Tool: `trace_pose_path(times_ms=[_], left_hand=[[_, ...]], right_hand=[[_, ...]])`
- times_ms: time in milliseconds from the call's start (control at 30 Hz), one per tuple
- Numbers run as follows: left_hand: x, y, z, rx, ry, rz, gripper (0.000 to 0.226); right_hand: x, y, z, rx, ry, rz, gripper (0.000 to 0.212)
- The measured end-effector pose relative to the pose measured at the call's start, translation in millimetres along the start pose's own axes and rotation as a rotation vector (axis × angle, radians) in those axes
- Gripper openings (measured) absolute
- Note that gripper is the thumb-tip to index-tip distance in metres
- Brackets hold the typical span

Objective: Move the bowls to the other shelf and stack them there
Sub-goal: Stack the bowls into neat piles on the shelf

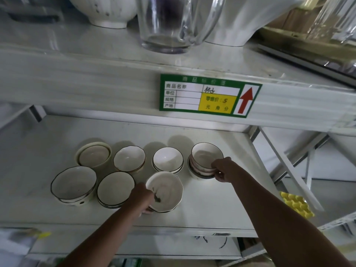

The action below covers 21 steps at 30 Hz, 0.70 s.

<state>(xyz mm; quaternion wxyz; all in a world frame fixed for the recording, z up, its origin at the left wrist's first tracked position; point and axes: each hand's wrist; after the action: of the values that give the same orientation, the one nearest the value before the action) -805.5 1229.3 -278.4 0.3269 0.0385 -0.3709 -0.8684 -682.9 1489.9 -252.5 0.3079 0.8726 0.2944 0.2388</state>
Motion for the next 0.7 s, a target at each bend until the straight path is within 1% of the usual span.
trace_pose_path(times_ms=[167, 567, 700], left_hand=[[0.1, -1.6, 1.1, 0.003, 0.003, -0.014, 0.045], [1.2, 0.7, 1.0, -0.022, 0.02, -0.031, 0.03], [0.6, 1.4, 1.5, -0.018, 0.019, -0.035, 0.034]], right_hand=[[-0.9, -3.0, -2.2, 0.012, 0.011, 0.036, 0.052], [4.5, -14.3, 6.1, 0.006, -0.116, -0.017, 0.057], [6.0, 1.1, 2.4, 0.014, -0.164, 0.005, 0.061]])
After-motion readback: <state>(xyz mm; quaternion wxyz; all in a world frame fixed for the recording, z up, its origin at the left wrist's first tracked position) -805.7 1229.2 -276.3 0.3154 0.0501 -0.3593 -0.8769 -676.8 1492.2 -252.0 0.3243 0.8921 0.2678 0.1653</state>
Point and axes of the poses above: each hand's wrist, its own y-axis away from the middle knuckle, its own x-axis out of the back of the hand, z = x × y, and after that the axes turned 10 degrees about -z, right-handed
